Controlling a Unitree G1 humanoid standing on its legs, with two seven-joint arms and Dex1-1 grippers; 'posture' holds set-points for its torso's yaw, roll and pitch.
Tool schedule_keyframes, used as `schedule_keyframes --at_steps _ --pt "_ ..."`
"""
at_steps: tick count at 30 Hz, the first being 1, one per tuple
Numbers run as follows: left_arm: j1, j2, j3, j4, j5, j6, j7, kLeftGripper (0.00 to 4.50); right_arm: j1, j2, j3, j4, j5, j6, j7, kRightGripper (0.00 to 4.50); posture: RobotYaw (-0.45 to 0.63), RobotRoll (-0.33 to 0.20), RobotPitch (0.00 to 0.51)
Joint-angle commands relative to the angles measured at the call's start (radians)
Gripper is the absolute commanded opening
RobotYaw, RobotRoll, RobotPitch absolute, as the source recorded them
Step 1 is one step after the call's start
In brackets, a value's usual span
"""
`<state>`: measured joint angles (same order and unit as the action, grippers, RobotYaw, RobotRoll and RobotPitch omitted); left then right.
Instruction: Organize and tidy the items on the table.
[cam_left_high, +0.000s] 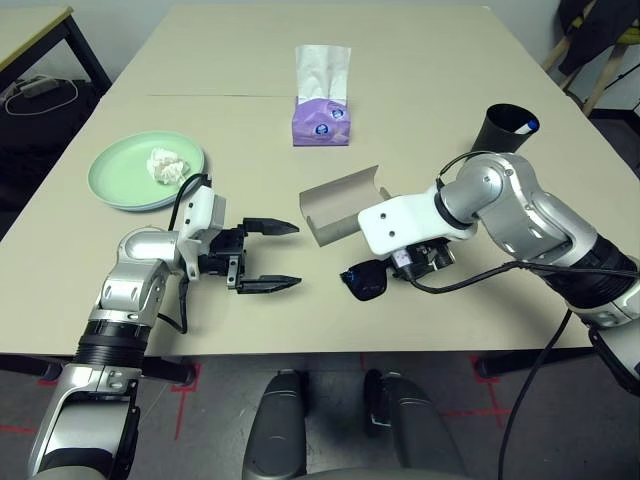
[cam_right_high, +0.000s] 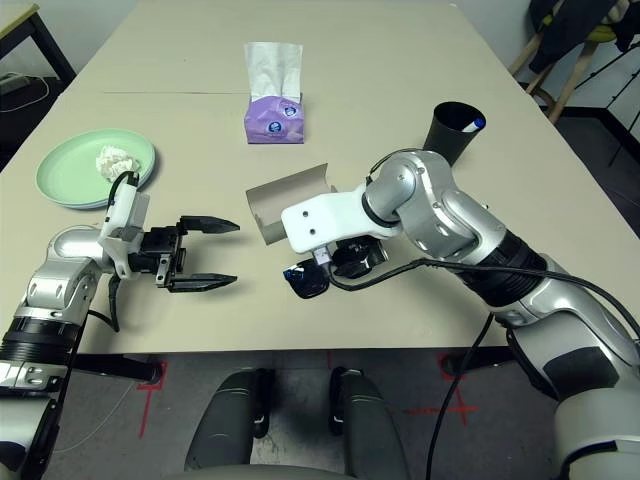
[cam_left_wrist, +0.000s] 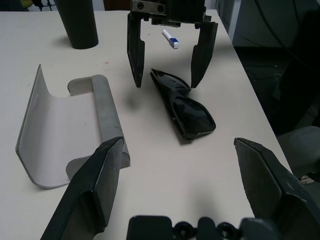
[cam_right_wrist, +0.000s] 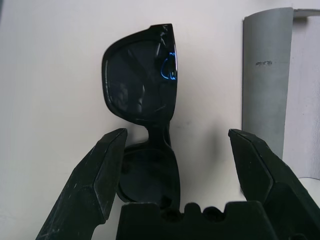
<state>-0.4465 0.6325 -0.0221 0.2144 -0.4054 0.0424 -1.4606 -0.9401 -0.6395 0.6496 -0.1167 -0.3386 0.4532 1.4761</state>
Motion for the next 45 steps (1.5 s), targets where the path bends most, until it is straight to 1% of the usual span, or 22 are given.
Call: schedule_keyframes --at_steps 1,5,10,19,25,39,41,42,44,45 --pt "0.004 -0.005 -0.014 -0.005 0.007 -0.006 0.003 4.48 -0.018 0.015 0.033 -0.017 -0.032 0.032 0.015 4.50 0.12 0.000 0.147" --pt "0.007 -0.003 -0.016 -0.006 0.011 -0.009 0.008 4.48 -0.029 0.031 0.050 -0.007 -0.058 0.053 0.026 4.50 0.13 0.000 0.146" --pt "0.013 -0.002 -0.016 -0.016 0.011 -0.005 0.015 4.48 -0.041 0.040 0.063 0.016 -0.074 0.036 0.033 4.50 0.14 0.000 0.147" --pt "0.021 0.004 -0.016 -0.023 0.012 -0.007 0.021 4.48 -0.028 0.051 0.073 0.048 -0.101 -0.002 0.032 4.50 0.14 0.000 0.147" --pt "0.021 0.007 -0.015 -0.024 0.013 -0.006 0.021 4.48 -0.023 0.062 0.075 0.061 -0.109 0.004 0.035 4.50 0.14 0.000 0.147" --pt "0.013 0.003 -0.018 -0.017 0.018 -0.007 0.026 4.48 0.001 0.050 0.072 0.057 -0.124 0.035 0.045 4.50 0.13 0.000 0.145" --pt "0.011 0.002 -0.018 -0.015 0.020 -0.008 0.027 4.50 0.003 0.051 0.070 0.059 -0.124 0.034 0.045 4.09 0.13 0.000 0.144" --pt "0.011 0.002 -0.018 -0.014 0.020 -0.009 0.027 4.50 0.003 0.052 0.070 0.059 -0.124 0.034 0.044 3.82 0.13 0.000 0.144" --pt "0.010 0.002 -0.017 -0.012 0.022 -0.009 0.027 4.50 0.002 0.053 0.069 0.063 -0.123 0.032 0.043 3.15 0.13 0.000 0.143" --pt "0.009 0.001 -0.017 -0.011 0.023 -0.009 0.027 4.50 0.000 0.055 0.067 0.065 -0.122 0.031 0.042 2.69 0.13 0.000 0.142"
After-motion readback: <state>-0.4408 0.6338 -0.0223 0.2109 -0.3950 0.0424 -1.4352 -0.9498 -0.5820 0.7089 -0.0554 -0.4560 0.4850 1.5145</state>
